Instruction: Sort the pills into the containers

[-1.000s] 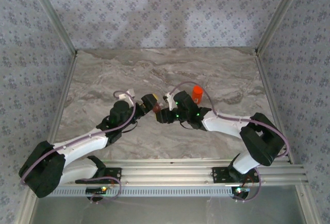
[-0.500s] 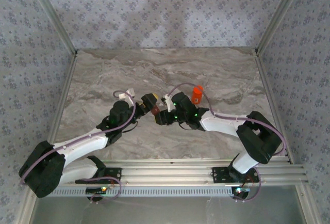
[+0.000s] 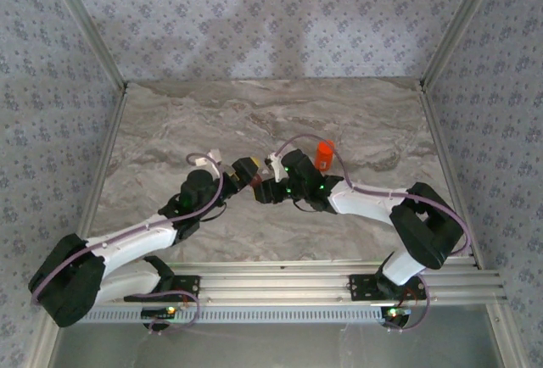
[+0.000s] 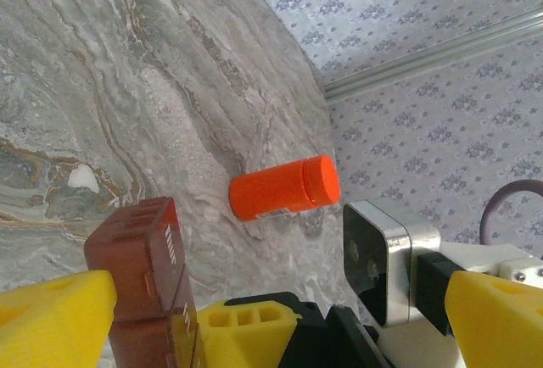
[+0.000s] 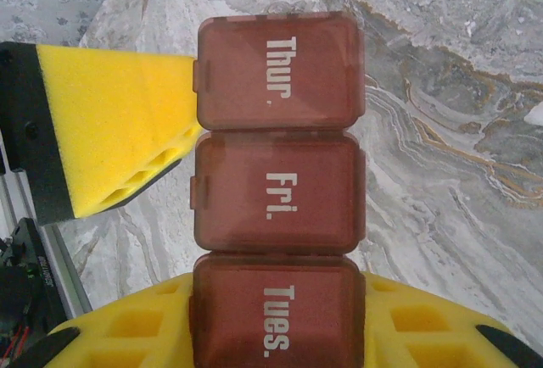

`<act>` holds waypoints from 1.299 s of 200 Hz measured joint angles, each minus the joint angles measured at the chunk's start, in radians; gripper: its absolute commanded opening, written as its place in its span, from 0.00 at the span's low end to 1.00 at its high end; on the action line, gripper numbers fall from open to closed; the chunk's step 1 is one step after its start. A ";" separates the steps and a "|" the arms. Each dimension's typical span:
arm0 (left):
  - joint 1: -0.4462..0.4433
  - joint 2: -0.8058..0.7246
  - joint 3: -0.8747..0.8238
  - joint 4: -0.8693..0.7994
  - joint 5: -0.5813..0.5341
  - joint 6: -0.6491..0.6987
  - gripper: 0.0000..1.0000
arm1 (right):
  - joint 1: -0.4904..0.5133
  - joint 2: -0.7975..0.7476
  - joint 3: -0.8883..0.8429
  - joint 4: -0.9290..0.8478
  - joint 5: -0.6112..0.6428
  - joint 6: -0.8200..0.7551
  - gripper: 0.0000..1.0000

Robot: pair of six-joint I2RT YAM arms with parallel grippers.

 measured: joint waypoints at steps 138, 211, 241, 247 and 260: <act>0.000 -0.001 0.012 -0.028 0.000 0.013 0.99 | 0.011 0.018 0.012 0.001 0.011 0.000 0.17; 0.000 0.014 0.031 -0.034 0.000 0.013 0.99 | 0.013 0.032 0.012 0.001 0.014 0.000 0.17; 0.000 0.026 0.034 -0.033 0.000 0.012 0.99 | 0.013 0.033 0.012 0.000 0.018 0.000 0.17; 0.000 0.027 0.034 -0.033 0.000 0.012 0.99 | 0.013 0.034 0.012 0.000 0.018 0.000 0.17; 0.000 0.027 0.034 -0.033 0.000 0.012 0.99 | 0.013 0.037 0.012 0.000 0.018 0.000 0.17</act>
